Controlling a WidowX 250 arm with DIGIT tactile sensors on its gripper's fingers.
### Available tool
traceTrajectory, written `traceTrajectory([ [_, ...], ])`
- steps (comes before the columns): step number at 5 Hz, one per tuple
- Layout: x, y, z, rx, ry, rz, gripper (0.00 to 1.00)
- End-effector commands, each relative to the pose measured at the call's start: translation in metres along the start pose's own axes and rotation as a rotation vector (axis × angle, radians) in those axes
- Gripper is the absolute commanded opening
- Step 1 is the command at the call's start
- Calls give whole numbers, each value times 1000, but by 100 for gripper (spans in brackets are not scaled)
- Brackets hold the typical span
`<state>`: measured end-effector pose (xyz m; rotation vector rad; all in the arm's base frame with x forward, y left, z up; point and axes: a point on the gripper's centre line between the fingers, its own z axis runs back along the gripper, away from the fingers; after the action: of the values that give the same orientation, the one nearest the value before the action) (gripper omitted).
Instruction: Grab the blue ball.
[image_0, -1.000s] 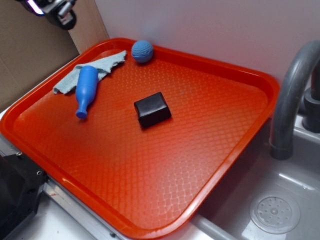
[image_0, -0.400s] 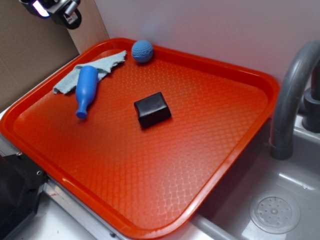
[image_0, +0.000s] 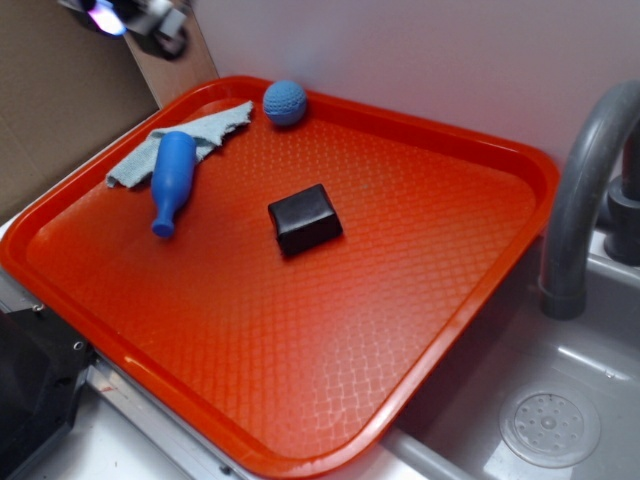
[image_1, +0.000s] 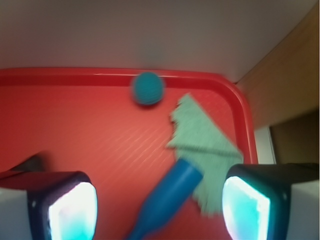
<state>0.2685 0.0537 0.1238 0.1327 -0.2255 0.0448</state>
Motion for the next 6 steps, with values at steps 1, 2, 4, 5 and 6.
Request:
traceTrajectory([
  [1, 61, -3, -50, -93, -107, -227, 100],
  [2, 66, -20, -73, -59, -95, -275, 100],
  [4, 77, -26, -95, -1, -135, -299, 100],
  [5, 79, -24, -101, -26, -122, -302, 100],
  [6, 70, -37, -101, -57, -114, -342, 0],
])
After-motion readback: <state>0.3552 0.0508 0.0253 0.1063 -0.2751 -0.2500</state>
